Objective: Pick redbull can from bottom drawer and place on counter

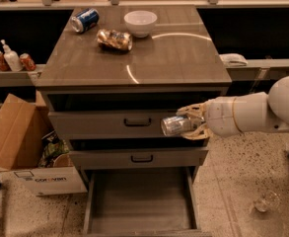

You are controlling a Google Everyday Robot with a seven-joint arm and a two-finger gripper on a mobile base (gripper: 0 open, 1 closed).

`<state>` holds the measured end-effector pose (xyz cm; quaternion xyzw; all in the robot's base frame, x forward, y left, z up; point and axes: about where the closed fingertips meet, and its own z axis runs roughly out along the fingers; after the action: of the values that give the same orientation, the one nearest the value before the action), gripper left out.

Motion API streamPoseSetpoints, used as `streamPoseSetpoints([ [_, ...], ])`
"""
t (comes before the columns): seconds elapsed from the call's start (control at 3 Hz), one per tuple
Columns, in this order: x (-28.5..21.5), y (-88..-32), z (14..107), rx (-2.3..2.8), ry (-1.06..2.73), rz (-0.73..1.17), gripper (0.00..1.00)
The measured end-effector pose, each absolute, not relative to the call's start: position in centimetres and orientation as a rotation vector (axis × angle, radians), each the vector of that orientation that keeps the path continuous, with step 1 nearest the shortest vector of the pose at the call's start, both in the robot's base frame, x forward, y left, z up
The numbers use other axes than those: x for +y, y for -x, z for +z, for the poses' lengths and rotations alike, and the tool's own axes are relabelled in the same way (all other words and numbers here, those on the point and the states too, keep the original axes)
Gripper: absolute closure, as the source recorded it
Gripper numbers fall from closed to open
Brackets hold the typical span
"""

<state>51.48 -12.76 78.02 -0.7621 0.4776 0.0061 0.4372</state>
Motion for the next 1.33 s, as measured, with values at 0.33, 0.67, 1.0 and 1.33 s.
streamPoseSetpoints([
  [0.33, -12.6, -51.5, 78.0, 1.183, 1.892, 0.022, 1.00],
  [0.67, -11.9, -52.6, 80.0, 1.132, 1.844, 0.063, 1.00],
  [1.0, -11.2, -54.3, 83.4, 1.077, 1.810, 0.084, 1.00],
  [1.33, -10.8, -55.7, 87.1, 1.078, 1.744, 0.063, 1.00],
])
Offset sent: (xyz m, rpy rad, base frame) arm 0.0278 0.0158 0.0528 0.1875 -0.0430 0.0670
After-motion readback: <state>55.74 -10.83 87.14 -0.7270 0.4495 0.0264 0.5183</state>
